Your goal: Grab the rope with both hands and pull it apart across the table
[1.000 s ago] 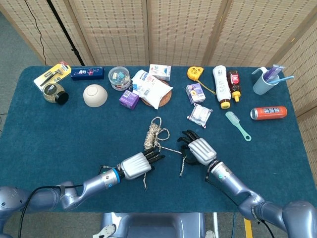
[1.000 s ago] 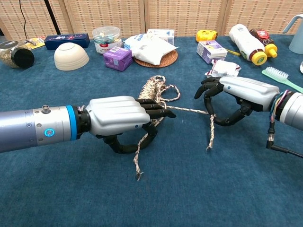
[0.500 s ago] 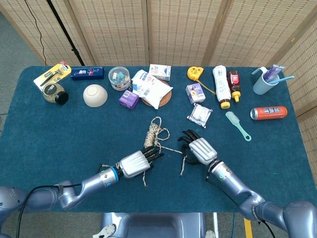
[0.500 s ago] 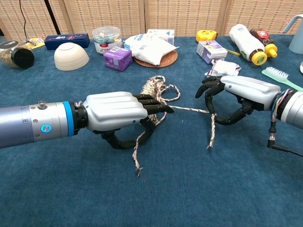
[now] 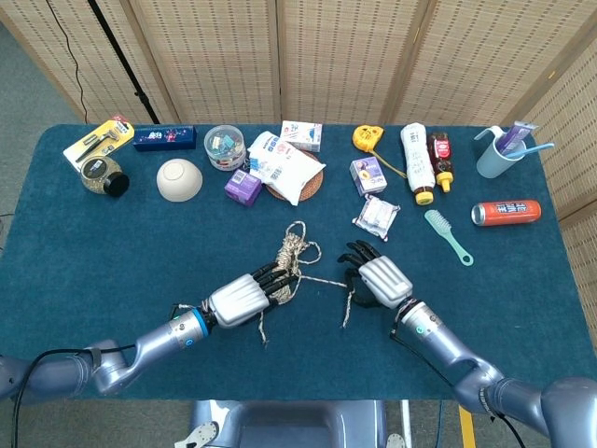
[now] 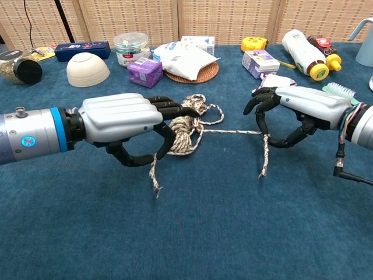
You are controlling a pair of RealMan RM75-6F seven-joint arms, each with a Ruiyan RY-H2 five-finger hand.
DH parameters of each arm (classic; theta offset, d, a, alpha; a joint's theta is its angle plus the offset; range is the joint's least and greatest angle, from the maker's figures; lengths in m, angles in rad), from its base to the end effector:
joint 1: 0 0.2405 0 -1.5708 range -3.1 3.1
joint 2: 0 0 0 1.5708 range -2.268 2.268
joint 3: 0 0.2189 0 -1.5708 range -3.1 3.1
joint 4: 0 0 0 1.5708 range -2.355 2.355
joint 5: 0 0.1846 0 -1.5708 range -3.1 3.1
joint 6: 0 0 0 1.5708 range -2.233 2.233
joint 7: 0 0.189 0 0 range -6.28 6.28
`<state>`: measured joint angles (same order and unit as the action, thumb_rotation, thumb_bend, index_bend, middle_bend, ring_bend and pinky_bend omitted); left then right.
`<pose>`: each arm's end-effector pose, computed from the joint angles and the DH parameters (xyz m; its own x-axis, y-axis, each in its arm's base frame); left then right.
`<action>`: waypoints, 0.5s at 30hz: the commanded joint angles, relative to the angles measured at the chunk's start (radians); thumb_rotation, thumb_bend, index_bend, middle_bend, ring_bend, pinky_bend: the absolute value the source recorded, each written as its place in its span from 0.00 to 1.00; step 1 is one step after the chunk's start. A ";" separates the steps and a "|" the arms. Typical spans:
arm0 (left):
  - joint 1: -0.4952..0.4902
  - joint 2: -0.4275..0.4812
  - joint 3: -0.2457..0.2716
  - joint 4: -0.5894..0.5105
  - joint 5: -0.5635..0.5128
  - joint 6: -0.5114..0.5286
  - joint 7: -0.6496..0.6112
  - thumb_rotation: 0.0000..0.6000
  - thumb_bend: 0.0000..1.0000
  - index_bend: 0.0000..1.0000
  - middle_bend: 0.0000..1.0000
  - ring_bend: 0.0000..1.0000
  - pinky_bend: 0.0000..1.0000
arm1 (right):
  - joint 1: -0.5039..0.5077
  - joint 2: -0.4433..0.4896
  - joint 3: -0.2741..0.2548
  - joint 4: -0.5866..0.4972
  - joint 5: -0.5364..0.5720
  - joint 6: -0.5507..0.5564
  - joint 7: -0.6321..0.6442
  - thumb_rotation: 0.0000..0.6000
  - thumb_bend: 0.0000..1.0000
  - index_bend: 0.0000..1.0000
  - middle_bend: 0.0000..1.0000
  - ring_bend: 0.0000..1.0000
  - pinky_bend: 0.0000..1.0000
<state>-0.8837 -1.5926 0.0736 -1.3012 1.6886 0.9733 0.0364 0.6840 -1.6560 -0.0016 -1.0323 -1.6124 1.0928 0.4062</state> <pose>-0.0692 0.2953 -0.0615 0.6629 0.1524 0.7331 0.4811 -0.8369 -0.2611 -0.1506 -0.3386 -0.0256 0.2921 -0.3296 0.8978 -0.8543 -0.5119 0.0901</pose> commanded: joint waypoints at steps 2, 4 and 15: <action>0.032 0.060 0.004 -0.033 0.001 0.051 -0.014 1.00 0.51 0.64 0.00 0.00 0.00 | 0.002 0.017 0.008 -0.017 0.004 0.003 -0.010 1.00 0.43 0.67 0.24 0.07 0.00; 0.042 0.083 0.004 -0.047 0.002 0.068 -0.017 1.00 0.51 0.64 0.00 0.00 0.00 | 0.003 0.024 0.012 -0.025 0.005 0.004 -0.016 1.00 0.43 0.67 0.24 0.08 0.00; 0.110 0.206 -0.009 -0.114 -0.002 0.177 -0.040 1.00 0.52 0.65 0.00 0.00 0.00 | 0.011 0.087 0.048 -0.080 0.022 0.017 -0.052 1.00 0.43 0.68 0.25 0.08 0.00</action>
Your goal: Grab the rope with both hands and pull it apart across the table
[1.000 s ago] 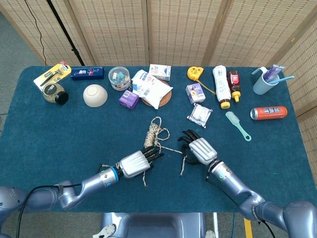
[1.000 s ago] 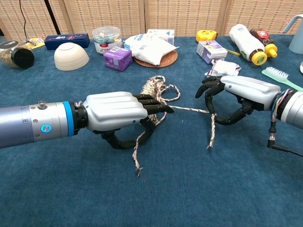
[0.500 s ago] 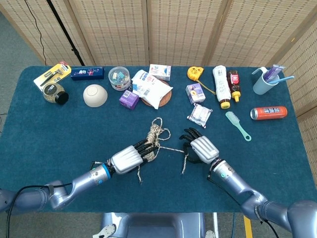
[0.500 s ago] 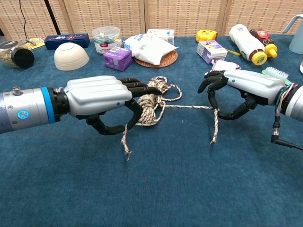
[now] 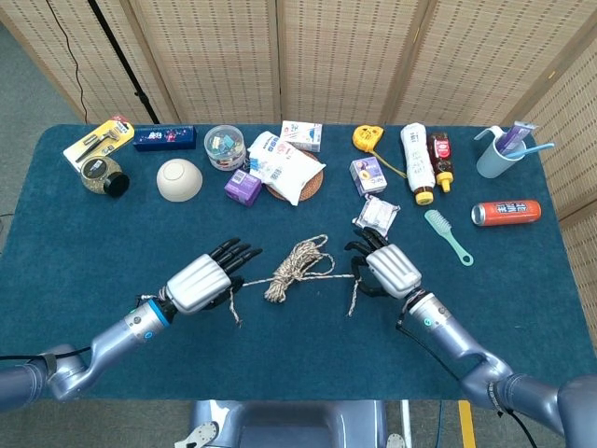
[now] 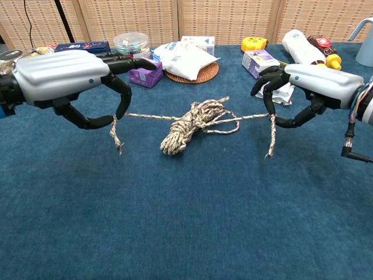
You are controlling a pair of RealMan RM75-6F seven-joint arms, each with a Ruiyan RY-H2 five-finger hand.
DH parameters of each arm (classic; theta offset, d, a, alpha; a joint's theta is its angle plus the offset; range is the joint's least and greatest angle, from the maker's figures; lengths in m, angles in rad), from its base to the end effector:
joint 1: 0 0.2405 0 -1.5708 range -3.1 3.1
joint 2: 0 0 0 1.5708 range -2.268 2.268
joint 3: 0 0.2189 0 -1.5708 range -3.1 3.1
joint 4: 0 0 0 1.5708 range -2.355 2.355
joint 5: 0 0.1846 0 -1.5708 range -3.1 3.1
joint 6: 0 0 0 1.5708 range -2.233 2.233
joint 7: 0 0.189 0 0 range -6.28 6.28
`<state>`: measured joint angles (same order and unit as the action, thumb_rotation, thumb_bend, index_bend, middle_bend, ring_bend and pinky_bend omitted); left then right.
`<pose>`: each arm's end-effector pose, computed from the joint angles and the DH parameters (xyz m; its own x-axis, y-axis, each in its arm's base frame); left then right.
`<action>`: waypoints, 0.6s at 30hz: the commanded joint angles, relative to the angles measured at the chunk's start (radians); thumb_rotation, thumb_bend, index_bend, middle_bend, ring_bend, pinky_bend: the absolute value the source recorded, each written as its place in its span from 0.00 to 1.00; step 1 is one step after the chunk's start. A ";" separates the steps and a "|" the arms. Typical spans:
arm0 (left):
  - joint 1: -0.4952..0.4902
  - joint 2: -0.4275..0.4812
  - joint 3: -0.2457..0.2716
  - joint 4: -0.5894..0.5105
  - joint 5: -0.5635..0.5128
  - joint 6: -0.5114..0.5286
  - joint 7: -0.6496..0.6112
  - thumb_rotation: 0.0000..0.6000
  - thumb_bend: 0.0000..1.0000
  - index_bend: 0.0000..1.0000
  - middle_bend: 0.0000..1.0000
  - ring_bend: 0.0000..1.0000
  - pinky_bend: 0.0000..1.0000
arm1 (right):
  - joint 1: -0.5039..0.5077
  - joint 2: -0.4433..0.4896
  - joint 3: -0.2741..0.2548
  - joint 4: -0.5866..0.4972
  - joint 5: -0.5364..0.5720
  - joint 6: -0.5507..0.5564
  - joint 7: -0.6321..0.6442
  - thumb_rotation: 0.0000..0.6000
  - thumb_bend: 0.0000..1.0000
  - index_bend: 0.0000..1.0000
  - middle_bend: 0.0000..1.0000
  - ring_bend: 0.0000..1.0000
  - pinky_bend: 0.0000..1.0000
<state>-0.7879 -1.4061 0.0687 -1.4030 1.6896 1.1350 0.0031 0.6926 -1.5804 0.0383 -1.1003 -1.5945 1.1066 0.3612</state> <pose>-0.0935 0.3088 0.0090 0.5798 0.0958 0.8091 0.5693 -0.7580 -0.3182 -0.1442 -0.3510 0.0021 0.3000 -0.2608 0.9176 -0.8456 -0.5179 0.1293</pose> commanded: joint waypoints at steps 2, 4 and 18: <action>0.028 0.039 -0.006 -0.021 -0.006 0.030 -0.012 1.00 0.52 0.65 0.00 0.00 0.00 | 0.004 0.022 0.014 -0.023 0.006 0.006 -0.014 1.00 0.43 0.68 0.25 0.08 0.00; 0.040 0.053 -0.007 -0.027 -0.008 0.045 -0.018 1.00 0.52 0.65 0.00 0.00 0.00 | 0.005 0.030 0.018 -0.033 0.008 0.007 -0.019 1.00 0.43 0.68 0.25 0.08 0.00; 0.111 0.134 -0.013 -0.040 -0.016 0.127 -0.048 1.00 0.53 0.66 0.02 0.00 0.00 | -0.001 0.055 0.032 -0.047 0.026 0.012 -0.036 1.00 0.44 0.68 0.26 0.08 0.00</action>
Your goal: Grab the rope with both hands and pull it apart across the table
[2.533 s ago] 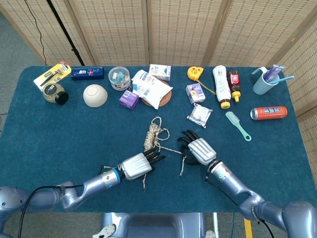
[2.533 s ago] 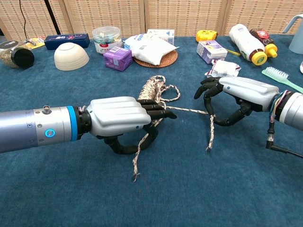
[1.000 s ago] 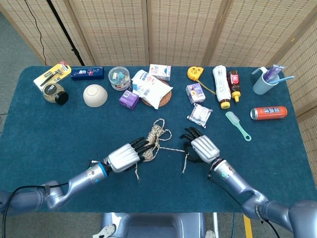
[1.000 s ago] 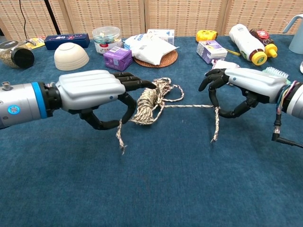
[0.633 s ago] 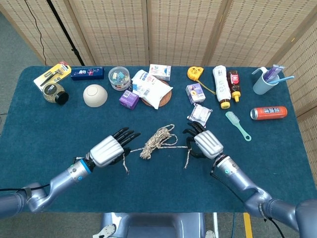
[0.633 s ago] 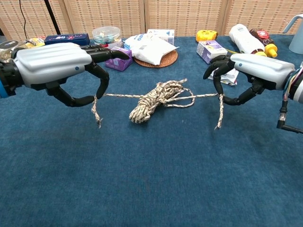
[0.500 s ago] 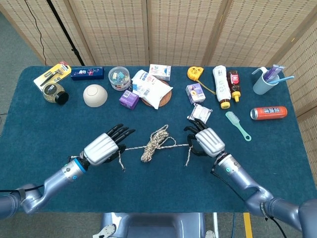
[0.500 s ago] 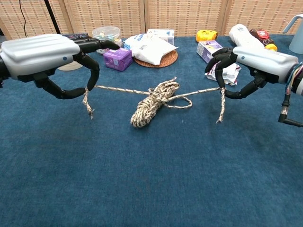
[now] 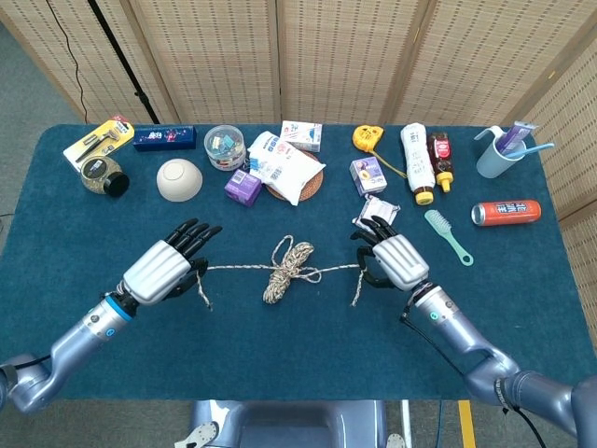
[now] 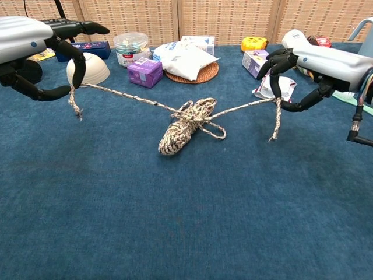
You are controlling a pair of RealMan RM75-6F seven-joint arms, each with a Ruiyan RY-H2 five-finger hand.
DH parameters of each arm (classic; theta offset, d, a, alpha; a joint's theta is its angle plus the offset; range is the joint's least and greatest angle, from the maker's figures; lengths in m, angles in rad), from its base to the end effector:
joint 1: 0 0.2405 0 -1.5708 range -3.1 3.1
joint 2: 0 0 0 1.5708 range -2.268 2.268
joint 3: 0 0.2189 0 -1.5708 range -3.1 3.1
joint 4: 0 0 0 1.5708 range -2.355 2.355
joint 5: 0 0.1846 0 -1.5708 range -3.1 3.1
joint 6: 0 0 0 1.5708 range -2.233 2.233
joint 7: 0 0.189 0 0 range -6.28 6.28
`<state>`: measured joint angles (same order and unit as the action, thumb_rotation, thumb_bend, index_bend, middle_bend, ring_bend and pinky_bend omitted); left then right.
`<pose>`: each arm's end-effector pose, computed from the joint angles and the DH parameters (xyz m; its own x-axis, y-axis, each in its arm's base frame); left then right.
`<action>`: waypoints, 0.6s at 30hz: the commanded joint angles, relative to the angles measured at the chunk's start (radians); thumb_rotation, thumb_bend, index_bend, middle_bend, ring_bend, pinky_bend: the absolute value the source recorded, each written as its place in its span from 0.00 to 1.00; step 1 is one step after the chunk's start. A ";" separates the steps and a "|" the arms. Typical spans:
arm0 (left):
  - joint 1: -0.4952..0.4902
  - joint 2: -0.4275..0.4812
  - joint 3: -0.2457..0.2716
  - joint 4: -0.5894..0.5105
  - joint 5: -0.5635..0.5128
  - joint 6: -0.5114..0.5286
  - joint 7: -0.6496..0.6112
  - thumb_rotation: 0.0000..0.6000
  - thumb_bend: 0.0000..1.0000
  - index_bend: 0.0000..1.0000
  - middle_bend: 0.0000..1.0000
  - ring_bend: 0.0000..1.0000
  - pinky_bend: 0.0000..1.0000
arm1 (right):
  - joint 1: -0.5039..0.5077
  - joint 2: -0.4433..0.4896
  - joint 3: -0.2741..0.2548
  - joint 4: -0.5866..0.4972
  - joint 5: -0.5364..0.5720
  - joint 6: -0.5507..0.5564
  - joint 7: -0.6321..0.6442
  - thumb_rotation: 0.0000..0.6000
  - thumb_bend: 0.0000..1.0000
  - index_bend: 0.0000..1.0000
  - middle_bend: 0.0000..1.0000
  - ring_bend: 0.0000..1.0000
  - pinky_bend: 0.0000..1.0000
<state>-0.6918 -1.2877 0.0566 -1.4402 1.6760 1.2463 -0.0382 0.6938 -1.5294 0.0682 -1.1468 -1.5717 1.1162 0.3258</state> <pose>-0.1219 0.3139 0.0606 0.5240 0.0509 0.8502 0.6515 -0.6669 -0.3617 -0.1410 -0.3593 0.0225 0.3009 -0.2095 0.9304 -0.8452 -0.5104 0.1584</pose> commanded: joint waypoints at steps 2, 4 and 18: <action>0.026 0.026 -0.001 -0.004 -0.005 0.026 -0.011 1.00 0.53 0.66 0.02 0.00 0.00 | -0.005 0.009 0.005 -0.001 0.006 0.006 -0.002 1.00 0.44 0.68 0.26 0.08 0.00; 0.040 0.039 -0.002 -0.004 -0.010 0.039 -0.016 1.00 0.53 0.66 0.02 0.00 0.00 | -0.008 0.017 0.007 -0.003 0.009 0.010 -0.003 1.00 0.44 0.68 0.26 0.08 0.00; 0.115 0.110 -0.018 0.016 -0.054 0.090 -0.050 1.00 0.53 0.66 0.02 0.00 0.00 | -0.031 0.059 0.008 -0.010 0.020 0.024 -0.006 1.00 0.44 0.68 0.26 0.09 0.00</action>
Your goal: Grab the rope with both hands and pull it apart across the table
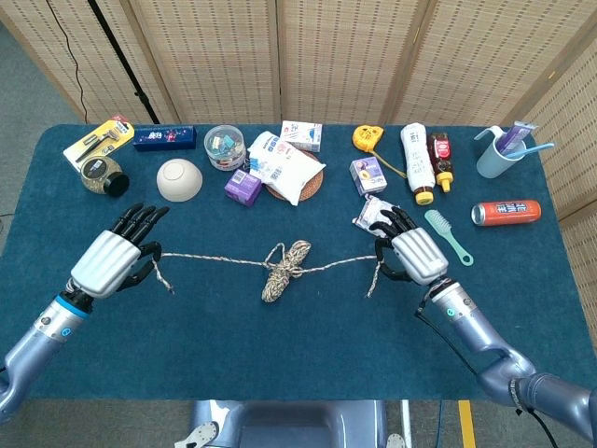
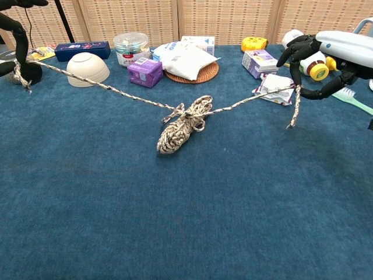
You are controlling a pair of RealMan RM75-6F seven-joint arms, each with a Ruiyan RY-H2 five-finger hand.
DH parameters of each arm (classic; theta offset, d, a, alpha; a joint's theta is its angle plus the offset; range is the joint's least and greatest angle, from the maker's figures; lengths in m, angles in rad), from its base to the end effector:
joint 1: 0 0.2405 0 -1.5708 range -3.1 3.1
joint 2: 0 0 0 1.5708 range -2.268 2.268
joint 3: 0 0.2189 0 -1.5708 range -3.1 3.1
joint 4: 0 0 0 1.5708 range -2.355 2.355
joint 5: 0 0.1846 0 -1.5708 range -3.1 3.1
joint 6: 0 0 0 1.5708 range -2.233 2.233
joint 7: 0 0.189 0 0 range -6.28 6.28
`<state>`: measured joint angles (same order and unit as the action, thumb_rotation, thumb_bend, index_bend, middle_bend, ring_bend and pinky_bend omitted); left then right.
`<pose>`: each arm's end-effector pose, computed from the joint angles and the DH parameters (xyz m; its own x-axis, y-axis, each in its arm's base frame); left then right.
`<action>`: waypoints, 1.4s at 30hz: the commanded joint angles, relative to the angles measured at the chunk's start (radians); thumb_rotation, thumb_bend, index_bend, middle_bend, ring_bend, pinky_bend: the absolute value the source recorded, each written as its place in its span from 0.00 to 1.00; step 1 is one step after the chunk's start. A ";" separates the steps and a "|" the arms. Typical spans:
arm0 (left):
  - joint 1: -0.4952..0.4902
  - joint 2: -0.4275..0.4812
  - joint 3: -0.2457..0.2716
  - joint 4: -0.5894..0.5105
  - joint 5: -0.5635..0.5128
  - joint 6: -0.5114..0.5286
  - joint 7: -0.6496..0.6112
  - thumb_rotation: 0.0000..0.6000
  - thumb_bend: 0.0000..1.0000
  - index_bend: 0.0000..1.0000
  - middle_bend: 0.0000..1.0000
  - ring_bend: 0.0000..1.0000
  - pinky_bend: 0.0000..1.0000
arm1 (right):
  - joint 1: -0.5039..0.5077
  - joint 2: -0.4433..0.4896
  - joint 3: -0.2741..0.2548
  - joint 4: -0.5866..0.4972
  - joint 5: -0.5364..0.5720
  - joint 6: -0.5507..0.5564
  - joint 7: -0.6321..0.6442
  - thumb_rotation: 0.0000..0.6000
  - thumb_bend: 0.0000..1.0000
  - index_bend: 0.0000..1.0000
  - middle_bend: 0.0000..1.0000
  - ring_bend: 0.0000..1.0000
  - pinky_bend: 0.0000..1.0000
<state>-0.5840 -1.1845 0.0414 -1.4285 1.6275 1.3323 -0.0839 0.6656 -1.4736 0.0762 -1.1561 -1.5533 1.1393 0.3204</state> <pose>-0.1646 0.3171 0.1129 0.5075 -0.0002 0.8616 0.7307 -0.5299 -0.4305 -0.1570 -0.3641 0.0471 0.3113 -0.1628 0.9363 -0.8572 -0.4734 0.2027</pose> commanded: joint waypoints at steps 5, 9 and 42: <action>0.028 0.030 -0.008 0.018 -0.019 0.014 -0.013 1.00 0.53 0.66 0.02 0.00 0.00 | -0.011 0.017 -0.003 -0.004 0.005 0.004 -0.005 1.00 0.44 0.68 0.26 0.09 0.00; 0.050 0.046 -0.016 0.033 -0.032 0.022 -0.024 1.00 0.53 0.66 0.02 0.00 0.00 | -0.023 0.031 -0.004 -0.011 0.010 0.009 -0.012 1.00 0.44 0.68 0.26 0.09 0.00; 0.166 0.113 -0.054 0.139 -0.100 0.036 -0.058 1.00 0.53 0.67 0.03 0.00 0.00 | -0.104 0.099 -0.012 0.008 0.044 0.029 -0.012 1.00 0.44 0.68 0.26 0.09 0.00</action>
<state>-0.4201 -1.0728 -0.0118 -1.2915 1.5290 1.3683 -0.1414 0.5625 -1.3757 0.0641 -1.1492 -1.5099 1.1682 0.3078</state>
